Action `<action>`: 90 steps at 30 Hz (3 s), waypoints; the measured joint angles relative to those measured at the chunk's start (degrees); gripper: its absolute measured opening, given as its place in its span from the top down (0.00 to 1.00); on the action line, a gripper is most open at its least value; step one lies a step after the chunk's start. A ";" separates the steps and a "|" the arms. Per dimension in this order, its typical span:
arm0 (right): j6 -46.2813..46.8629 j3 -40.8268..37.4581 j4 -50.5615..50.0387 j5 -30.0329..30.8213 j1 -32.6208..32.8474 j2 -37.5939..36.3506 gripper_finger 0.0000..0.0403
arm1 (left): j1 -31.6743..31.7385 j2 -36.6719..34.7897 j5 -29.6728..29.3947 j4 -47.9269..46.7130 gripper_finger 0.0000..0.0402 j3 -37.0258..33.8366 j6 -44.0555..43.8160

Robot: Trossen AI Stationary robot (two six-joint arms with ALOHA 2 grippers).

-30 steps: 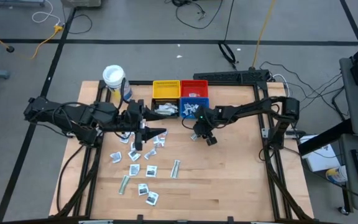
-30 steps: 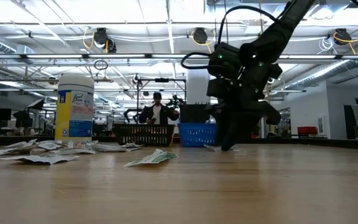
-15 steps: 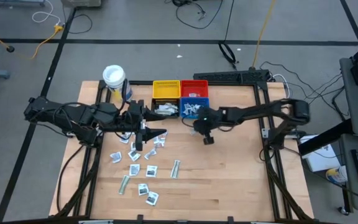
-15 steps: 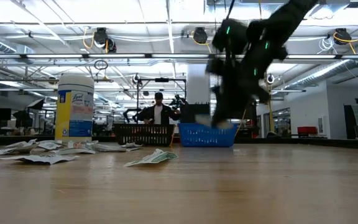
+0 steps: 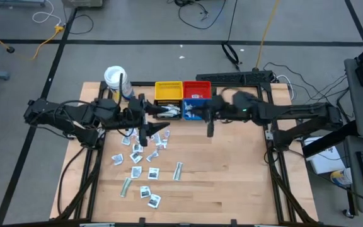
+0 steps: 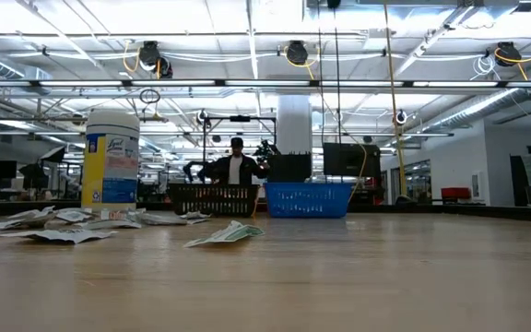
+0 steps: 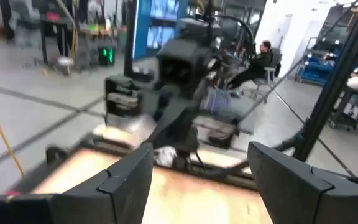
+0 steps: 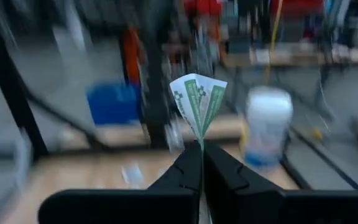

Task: Pick & Place First Aid Supplies
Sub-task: Put the green bandage pack into the black basket

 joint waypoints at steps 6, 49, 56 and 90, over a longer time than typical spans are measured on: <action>3.16 0.75 10.77 -0.09 3.71 -0.67 1.00 | 2.20 0.00 0.49 4.08 0.33 0.00 5.37; -0.29 9.80 7.68 -0.21 7.49 6.43 0.99 | 5.34 10.45 12.34 3.99 0.99 10.75 5.49; -0.16 9.85 2.76 -2.75 7.44 5.64 0.83 | 5.81 10.46 12.03 4.45 0.99 11.18 4.82; -1.78 9.80 -6.70 -3.28 8.60 -6.72 0.38 | 20.19 35.06 23.65 -85.26 1.00 33.97 14.27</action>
